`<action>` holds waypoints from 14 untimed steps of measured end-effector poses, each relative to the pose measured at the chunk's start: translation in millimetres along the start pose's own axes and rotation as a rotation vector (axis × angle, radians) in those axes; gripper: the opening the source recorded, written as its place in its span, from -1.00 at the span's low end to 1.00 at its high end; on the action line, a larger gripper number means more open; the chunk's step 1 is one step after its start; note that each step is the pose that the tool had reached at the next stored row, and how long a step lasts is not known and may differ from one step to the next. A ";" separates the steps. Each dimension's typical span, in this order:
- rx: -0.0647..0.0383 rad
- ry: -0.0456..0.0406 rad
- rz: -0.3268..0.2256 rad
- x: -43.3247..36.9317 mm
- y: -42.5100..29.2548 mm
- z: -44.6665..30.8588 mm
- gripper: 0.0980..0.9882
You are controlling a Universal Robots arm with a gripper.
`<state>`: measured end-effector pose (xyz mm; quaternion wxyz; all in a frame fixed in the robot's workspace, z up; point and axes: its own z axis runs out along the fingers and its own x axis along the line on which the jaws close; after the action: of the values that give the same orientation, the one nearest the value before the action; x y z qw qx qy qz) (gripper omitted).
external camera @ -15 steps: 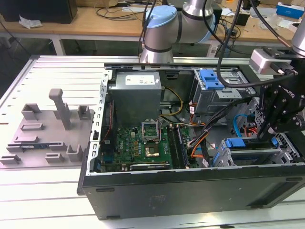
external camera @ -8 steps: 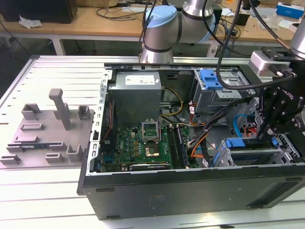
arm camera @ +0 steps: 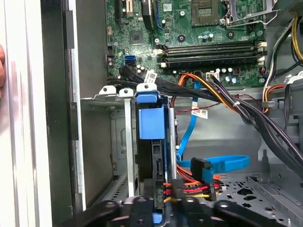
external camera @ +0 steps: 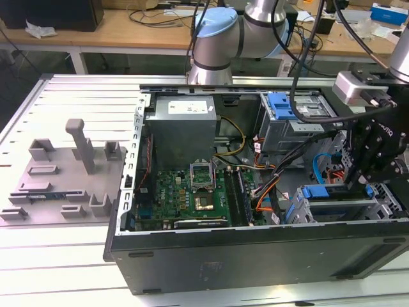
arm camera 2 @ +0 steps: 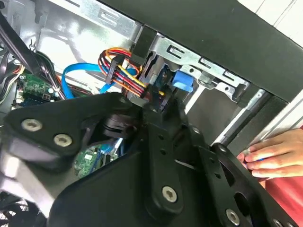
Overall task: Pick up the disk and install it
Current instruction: 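Insert the first disk wire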
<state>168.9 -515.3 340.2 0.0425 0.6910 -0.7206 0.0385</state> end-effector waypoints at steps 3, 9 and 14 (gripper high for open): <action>0.000 0.0008 0.000 -0.8 0.3 -29.6 -0.27; 0.000 0.0025 0.000 -1.4 0.4 -36.5 -0.27; 0.000 0.0028 0.000 -1.4 0.4 -36.5 -0.27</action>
<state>168.9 -509.7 376.3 0.0435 0.6910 -0.7205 0.0395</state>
